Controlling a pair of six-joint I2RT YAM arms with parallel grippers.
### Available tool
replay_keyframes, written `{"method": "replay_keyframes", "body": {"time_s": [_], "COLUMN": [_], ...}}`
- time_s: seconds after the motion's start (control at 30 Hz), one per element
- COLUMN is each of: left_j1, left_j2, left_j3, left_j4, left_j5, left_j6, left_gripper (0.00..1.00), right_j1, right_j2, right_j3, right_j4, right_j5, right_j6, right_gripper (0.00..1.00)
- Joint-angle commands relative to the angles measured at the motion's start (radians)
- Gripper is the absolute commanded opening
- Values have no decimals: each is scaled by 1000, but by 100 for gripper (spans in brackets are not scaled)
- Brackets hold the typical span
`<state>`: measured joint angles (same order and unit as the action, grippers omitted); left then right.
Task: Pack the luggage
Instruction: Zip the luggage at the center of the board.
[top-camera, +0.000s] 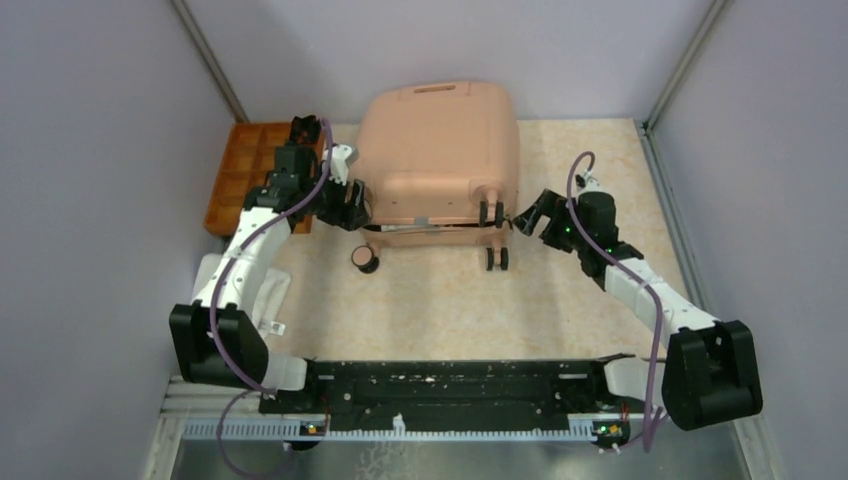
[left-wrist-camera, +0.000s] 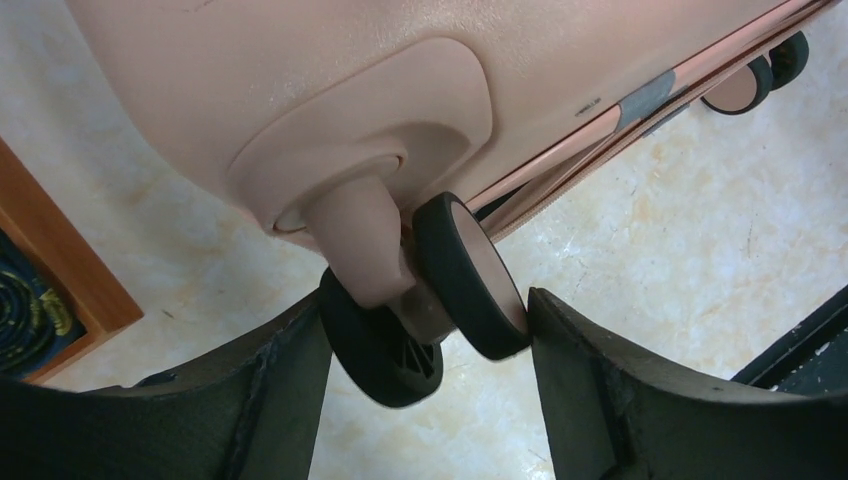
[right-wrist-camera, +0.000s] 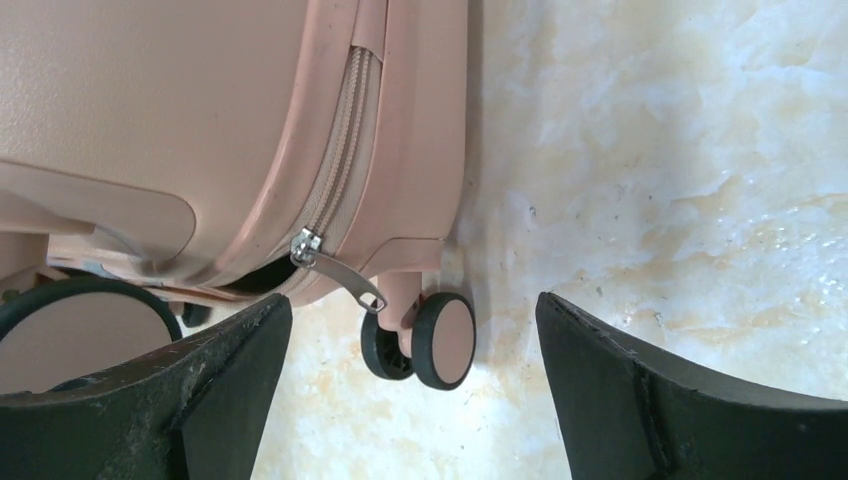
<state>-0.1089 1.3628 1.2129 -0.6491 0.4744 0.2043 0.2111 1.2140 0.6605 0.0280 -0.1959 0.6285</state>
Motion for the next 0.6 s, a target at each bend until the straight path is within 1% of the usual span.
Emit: {"method": "replay_keyframes", "body": {"time_s": [0.0, 0.07, 0.1, 0.17, 0.2, 0.27, 0.33, 0.4, 0.47, 0.57], "left_j1": [-6, -8, -9, -13, -16, -26, -35, -48, -66, -86], "left_j2": [58, 65, 66, 65, 65, 62, 65, 66, 67, 71], "left_j3": [55, 53, 50, 48, 52, 75, 128, 190, 235, 295], "left_j4": [4, -9, -6, 13, 31, 62, 65, 69, 74, 64], "left_j5": [2, -20, -28, -37, -38, -53, -72, -87, -100, -97], "left_j6": [-17, -5, -1, 6, 12, 20, 18, 24, 32, 32], "left_gripper": [73, 71, 68, 56, 48, 29, 1, 0, 0, 0], "right_j1": [1, 9, 19, 53, 71, 88, 88, 88, 88, 87], "right_j2": [-77, -94, -107, -144, -158, -168, -152, -125, -104, -71], "right_j3": [11, 6, -5, -55, -80, -113, -119, -113, -122, -117], "right_j4": [-26, -26, -17, 46, 85, 150, 175, 201, 266, 311], "right_j5": [21, 22, 17, 31, 40, 22, -8, -47, -98, -126], "right_j6": [-75, -112, -142, -208, -237, -290, -326, -362, -383, -401], "right_gripper": [91, 86, 83, 79, 78, 76, 75, 74, 75, 77]}}
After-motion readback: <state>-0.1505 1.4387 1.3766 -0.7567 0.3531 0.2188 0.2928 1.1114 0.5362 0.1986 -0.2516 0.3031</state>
